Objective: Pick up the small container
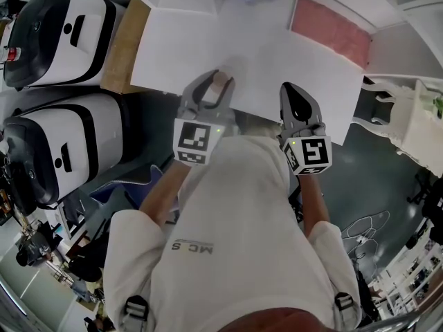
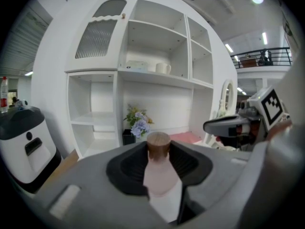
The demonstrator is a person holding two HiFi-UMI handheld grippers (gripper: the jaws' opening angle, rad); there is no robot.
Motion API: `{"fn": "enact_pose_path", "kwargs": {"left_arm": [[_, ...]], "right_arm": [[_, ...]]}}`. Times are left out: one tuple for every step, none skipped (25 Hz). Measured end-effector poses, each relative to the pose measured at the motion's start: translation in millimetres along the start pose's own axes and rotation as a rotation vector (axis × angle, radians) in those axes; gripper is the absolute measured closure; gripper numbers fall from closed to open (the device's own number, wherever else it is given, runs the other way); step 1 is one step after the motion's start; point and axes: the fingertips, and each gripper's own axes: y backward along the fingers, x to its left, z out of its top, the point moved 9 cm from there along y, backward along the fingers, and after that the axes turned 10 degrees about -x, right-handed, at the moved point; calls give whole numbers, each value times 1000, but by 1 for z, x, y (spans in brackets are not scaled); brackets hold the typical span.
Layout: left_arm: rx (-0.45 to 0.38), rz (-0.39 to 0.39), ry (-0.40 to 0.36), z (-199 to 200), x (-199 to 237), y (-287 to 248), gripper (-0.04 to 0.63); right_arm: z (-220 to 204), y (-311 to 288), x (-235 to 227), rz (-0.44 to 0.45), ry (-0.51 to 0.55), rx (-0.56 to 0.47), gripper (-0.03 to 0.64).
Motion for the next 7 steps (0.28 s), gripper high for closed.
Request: {"fn": "enact_pose_path", "kwargs": {"left_arm": [[1,0,1,0,-1,-2,456],[2,0,2,-1,-2,-3,456],[3,-1,2,-1,-4,-4,456],[4,-3,2,-1,-4,-5,456],[5,-4,2,-2,-4,-5,456],[6,-6,2,-3,-5,-6,456],[8,-7,2,-4,-5,-7,456]], "right_arm": [[0,0,-2,0,0,0,618],[0,0,-3,0,-1,0,617],[-1,1,-4,0,-1,0,617],[-1,1,-5,0,-3,-1,617],[-2,1,-5,0,-4,-1,618],[-3,1,-5,1,-6,-1,617],[-3,1,-5,1,-7,-2,618]]}}
